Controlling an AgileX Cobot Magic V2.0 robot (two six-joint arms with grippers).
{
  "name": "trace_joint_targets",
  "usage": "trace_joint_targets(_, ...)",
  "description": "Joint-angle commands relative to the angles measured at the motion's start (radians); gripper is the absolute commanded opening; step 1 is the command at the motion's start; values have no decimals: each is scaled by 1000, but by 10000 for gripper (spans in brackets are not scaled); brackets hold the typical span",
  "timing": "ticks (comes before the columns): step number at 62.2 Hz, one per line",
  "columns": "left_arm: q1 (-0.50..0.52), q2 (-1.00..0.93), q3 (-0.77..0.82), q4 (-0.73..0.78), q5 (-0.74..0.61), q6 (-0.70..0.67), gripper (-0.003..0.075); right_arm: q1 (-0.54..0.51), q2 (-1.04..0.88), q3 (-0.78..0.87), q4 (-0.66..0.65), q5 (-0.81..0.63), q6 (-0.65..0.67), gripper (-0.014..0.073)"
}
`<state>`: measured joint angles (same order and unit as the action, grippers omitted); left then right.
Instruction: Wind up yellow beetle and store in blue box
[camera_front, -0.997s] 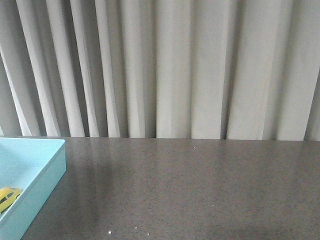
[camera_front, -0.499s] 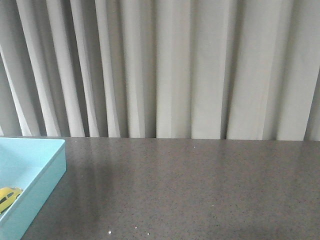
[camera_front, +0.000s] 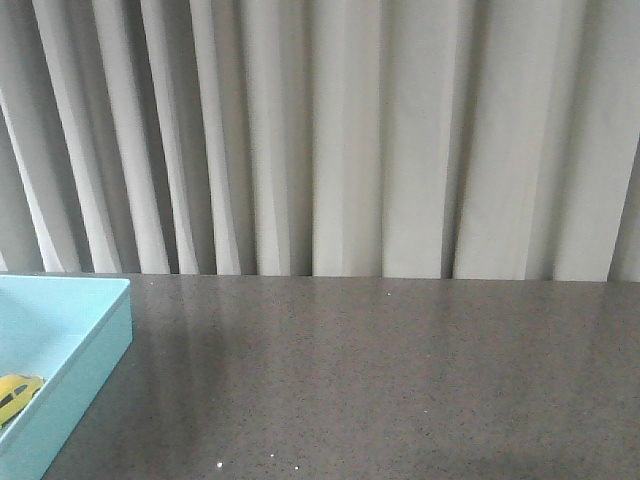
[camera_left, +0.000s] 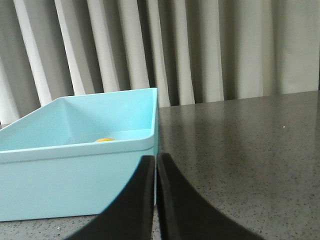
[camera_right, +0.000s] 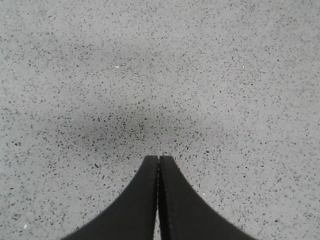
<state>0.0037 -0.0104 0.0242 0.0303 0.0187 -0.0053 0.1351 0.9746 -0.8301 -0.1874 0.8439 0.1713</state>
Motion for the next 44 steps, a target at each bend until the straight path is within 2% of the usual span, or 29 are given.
trace_joint_targets(1, -6, -6, -9, -10, -81, -11, -6, 1, -14, -25, -19, -42, 2, -7)
trace_joint_targets(22, -6, -6, -9, -10, -81, -11, -6, 1, -14, -25, -19, -42, 2, -7)
trace_joint_targets(30, -4, -6, -9, -10, -81, -11, -6, -38, -106, 109, -74, -198, -5, -7)
trace_joint_targets(44, -4, -6, -9, -10, -82, -11, -6, -177, -425, 452, -29, -596, 3, -7)
